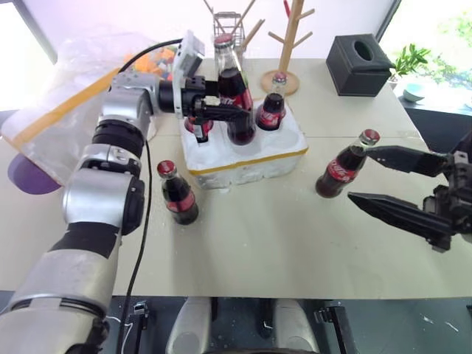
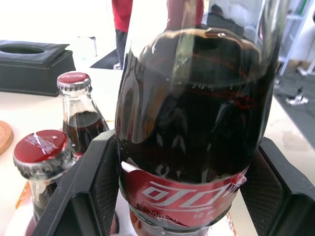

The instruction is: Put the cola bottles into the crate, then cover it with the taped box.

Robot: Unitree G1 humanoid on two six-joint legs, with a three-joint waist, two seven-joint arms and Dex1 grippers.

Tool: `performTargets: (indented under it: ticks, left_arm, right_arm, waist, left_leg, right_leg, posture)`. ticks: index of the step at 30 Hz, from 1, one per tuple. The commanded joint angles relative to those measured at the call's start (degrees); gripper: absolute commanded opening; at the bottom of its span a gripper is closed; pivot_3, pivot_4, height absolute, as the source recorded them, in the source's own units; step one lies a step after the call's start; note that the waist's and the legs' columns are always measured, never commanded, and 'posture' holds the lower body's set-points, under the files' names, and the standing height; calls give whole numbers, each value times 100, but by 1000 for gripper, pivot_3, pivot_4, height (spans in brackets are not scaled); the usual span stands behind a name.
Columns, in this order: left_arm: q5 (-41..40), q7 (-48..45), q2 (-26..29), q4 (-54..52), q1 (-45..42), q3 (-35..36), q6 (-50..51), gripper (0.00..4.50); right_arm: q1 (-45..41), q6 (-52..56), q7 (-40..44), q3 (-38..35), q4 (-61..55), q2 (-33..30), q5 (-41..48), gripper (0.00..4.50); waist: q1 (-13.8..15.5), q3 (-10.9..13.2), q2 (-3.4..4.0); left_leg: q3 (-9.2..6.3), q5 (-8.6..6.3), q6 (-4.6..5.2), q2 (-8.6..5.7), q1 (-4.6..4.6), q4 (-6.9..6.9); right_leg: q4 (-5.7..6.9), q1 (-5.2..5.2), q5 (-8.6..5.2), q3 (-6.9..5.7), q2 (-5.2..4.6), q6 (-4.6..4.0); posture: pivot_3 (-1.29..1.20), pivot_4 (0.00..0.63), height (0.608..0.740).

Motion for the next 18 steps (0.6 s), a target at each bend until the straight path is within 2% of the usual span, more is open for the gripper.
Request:
performTargets:
  ticks: [1, 8, 18]
  left_arm:
    - [-66, -170, 64, -520, -17, 124, -85, 2732]
    - [-142, -331, 283, -988, 19, 219, 408, 2732]
    - [16, 445, -139, -1028, 287, 217, 120, 2732]
  right_arm:
    - [-113, -216, -41, 27, 82, 4, -11, 4500]
    - [-140, -295, 42, 188, 114, 42, -155, 4500]
    - [-64, -331, 280, 186, 27, 63, -216, 4500]
  waist:
    - [0, 1, -1]
    - [-1, 1, -1]
    - [7, 1, -1]
  left_leg:
    - [0, 0, 0, 0, -1, 3]
    - [1, 0, 0, 1, -4, 13]
    - [2, 0, 0, -3, -3, 24]
  right_leg:
    - [0, 1, 4, 1, 0, 1]
    - [-1, 3, 10, 5, 1, 6]
    - [-2, 11, 17, 12, 0, 16]
  posture:
    - [0, 150, 740]
    - [0, 150, 740]
    - [0, 150, 740]
